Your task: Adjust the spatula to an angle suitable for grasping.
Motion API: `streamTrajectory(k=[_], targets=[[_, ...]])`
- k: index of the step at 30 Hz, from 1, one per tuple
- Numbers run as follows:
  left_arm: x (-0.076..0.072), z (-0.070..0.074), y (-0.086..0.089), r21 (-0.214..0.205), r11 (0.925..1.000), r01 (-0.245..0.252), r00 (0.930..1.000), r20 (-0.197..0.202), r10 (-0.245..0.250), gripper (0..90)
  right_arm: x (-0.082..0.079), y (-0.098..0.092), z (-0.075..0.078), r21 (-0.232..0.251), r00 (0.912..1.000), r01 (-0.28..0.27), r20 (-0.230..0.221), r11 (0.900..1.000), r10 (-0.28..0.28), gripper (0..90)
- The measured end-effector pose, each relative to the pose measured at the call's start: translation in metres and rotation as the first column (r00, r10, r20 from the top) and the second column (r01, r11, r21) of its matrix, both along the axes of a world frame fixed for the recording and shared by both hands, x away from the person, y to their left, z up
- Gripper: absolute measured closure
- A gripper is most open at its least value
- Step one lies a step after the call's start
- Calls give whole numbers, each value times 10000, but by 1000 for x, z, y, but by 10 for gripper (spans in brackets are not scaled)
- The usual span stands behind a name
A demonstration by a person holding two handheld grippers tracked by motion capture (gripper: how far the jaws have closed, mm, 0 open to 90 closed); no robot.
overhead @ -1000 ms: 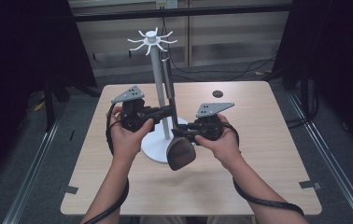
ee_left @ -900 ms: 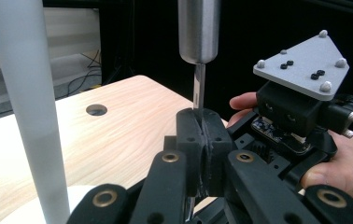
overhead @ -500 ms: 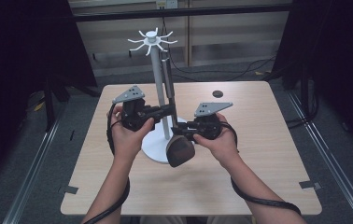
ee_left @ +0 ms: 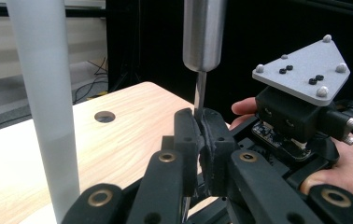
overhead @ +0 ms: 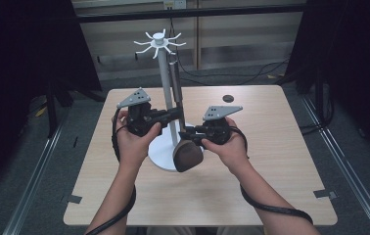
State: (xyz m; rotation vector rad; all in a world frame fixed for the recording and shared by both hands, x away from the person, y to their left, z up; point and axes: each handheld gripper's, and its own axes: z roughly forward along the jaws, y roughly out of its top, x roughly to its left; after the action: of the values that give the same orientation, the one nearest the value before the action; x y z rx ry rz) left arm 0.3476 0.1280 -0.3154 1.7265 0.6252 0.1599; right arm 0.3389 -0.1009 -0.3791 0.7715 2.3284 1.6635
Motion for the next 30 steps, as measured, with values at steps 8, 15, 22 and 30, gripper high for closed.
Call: streamTrajectory(k=[8, 15, 22, 30], targets=[[2, -1, 0, -57, 10000, -49, 10000, 30, 50, 845, 1, 0, 1, -43, 10000, 70, 25, 10000, -70, 729], [3, -2, -1, 26, 9999, -167, 9998, 86, 166, 821, 1, 1, 2, -20, 10000, 25, 88, 10000, -25, 716], [4, -3, -1, -8, 9996, -297, 9995, 133, 297, 778, 1, -1, 4, -95, 9998, 152, 156, 9998, -150, 675], [7, -7, 0, 201, 9984, -536, 9984, 177, 532, 721, 1, -2, 7, -72, 9995, 162, 255, 9998, -160, 640]])
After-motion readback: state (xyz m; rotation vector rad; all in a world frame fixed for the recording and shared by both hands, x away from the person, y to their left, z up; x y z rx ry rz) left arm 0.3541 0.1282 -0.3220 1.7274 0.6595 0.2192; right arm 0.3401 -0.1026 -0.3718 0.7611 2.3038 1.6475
